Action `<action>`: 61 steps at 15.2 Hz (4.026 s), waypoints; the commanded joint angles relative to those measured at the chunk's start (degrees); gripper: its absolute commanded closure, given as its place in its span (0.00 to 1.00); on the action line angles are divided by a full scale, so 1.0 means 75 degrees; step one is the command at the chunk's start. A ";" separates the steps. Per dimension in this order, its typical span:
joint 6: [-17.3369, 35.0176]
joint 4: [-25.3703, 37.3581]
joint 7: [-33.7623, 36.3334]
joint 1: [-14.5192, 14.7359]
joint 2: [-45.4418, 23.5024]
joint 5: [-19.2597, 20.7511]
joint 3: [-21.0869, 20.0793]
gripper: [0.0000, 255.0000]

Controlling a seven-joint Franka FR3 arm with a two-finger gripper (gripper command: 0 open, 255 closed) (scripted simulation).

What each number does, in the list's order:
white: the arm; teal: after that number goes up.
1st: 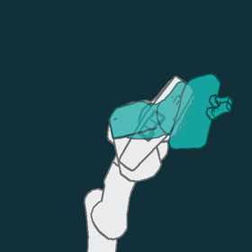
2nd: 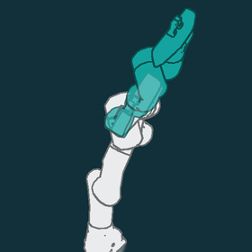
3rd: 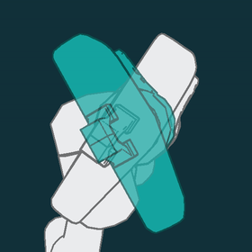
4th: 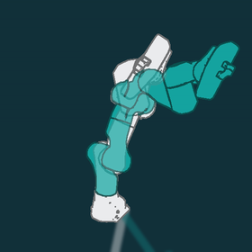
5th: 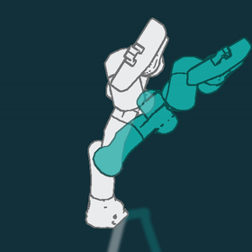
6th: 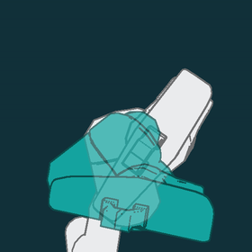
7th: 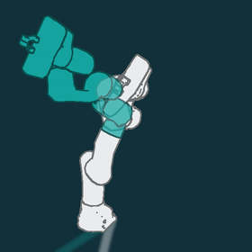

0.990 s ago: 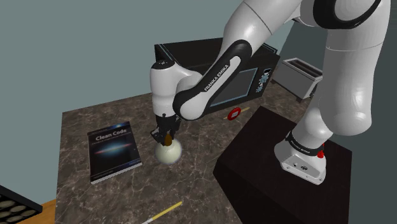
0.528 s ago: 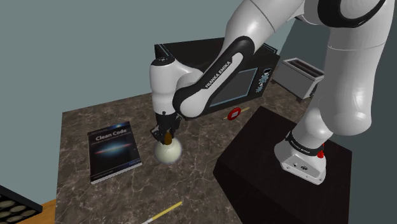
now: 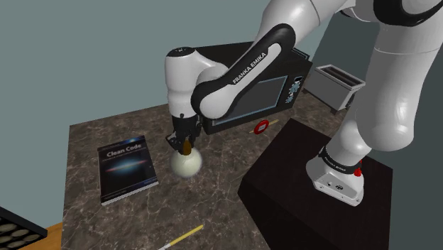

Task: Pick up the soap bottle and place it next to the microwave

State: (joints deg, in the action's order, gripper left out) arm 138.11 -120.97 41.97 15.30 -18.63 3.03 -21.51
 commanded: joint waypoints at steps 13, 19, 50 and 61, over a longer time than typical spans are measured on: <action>-0.1258 0.0361 -0.0230 -0.0161 0.0956 -0.0452 -0.0181 1.00; -0.1820 0.0615 -0.0298 -0.0203 0.1287 -0.0598 -0.0215 1.00; -0.4869 0.2914 -0.0327 -0.0288 0.2094 -0.0888 -0.0230 1.00; -0.6028 0.4197 -0.0213 -0.0264 0.1965 -0.0827 -0.0246 1.00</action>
State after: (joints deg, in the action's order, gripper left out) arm 93.70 -90.29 40.26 13.28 -3.90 -3.17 -23.32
